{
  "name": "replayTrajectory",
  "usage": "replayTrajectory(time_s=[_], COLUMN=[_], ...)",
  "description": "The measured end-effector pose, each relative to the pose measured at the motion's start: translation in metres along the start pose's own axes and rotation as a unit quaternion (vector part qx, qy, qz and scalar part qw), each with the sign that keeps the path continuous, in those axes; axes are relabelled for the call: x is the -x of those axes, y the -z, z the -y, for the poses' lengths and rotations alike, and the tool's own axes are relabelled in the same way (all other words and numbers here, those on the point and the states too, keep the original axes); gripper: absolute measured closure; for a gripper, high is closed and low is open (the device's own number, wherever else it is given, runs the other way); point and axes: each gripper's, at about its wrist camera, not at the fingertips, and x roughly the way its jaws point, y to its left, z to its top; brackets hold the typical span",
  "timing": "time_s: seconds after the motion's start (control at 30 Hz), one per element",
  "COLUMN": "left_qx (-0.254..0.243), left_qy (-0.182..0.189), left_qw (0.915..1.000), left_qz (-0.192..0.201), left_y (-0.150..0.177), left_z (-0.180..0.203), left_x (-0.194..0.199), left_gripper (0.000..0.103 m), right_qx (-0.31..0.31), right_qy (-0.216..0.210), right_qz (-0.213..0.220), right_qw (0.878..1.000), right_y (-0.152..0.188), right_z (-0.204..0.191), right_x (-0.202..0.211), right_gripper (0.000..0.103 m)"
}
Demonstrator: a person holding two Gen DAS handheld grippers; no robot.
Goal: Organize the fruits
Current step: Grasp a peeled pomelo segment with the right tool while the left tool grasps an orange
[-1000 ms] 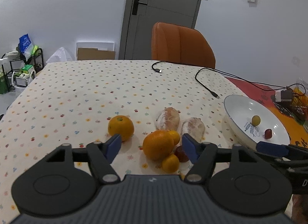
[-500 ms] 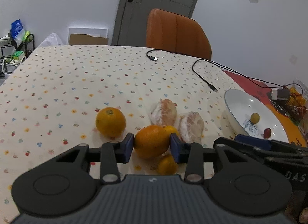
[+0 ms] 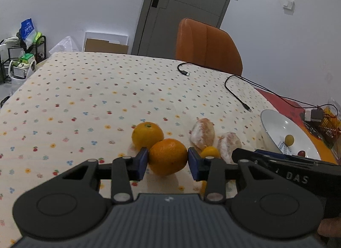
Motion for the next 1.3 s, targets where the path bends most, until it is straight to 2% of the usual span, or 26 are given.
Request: replayTrajectory(time_s=[0.17,0.37,0.43,0.63,0.97,1.13,1.3], left_qx=[0.0,0.002,0.001,0.0,0.004,0.005,0.005], left_qy=[-0.002,-0.009,-0.01,-0.012,-0.021,-0.023,-0.021], left_qw=[1.0,1.0,0.9999,0.9999,0.9998,0.9997,0.9998], left_qz=[-0.004,0.0,0.001,0.0,0.005,0.004,0.005], left_y=[0.001,0.002,0.002,0.003,0.003,0.004,0.004], left_z=[-0.007,-0.012,-0.011,-0.009,-0.007,-0.007,-0.009], left_x=[0.0,0.002,0.003,0.004,0.008,0.007,0.005], left_gripper=[0.064,0.064,0.064,0.064,0.064,0.064,0.064], right_qx=[0.002,-0.001,-0.003,-0.013,-0.011,-0.004,-0.005], right_qy=[0.011,0.011,0.005,-0.007,-0.015,-0.002,0.001], right_qz=[-0.007,-0.004,-0.006,-0.01,-0.022,-0.02,-0.019], right_qw=[1.0,1.0,1.0,1.0,1.0,1.0,1.0], right_y=[0.004,0.005,0.005,0.007,0.015,0.013,0.009], right_z=[-0.005,-0.003,-0.002,0.004,0.008,0.005,0.003], right_x=[-0.01,-0.017,-0.016,-0.009,0.01,0.006,-0.003], right_gripper=[0.046,0.058,0.066,0.072,0.071,0.058,0.054])
